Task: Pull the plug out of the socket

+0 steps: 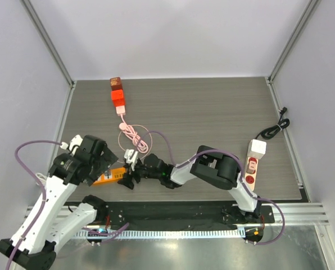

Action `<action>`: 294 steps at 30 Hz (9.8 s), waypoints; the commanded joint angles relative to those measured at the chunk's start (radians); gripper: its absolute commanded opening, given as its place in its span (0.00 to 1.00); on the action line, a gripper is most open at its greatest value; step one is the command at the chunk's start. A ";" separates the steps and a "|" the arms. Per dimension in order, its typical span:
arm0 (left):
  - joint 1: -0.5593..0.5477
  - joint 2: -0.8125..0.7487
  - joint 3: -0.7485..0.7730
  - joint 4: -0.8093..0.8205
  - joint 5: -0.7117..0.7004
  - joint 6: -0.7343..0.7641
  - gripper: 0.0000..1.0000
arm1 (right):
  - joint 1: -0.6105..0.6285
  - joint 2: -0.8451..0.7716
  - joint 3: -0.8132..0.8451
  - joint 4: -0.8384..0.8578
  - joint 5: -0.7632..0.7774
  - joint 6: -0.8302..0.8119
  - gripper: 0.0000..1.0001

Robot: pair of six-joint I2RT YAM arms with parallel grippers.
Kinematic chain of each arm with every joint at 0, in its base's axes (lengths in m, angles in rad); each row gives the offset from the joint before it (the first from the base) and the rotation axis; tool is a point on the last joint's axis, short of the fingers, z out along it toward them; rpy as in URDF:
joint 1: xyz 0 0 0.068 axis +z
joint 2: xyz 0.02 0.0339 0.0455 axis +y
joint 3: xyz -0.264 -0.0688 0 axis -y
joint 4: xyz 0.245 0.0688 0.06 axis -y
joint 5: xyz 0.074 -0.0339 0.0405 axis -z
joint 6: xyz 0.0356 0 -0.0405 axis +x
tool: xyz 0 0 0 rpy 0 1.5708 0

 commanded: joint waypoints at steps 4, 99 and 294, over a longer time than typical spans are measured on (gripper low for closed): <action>0.001 -0.139 0.037 -0.023 -0.087 -0.018 1.00 | 0.006 0.046 0.179 -0.185 -0.067 -0.060 0.76; 0.429 0.244 -0.458 0.587 0.328 0.041 0.00 | -0.009 -0.107 0.124 -0.321 0.118 -0.113 0.58; -0.113 0.526 -0.230 0.664 0.163 0.025 0.43 | -0.963 -0.445 -0.189 -0.365 0.155 0.285 0.81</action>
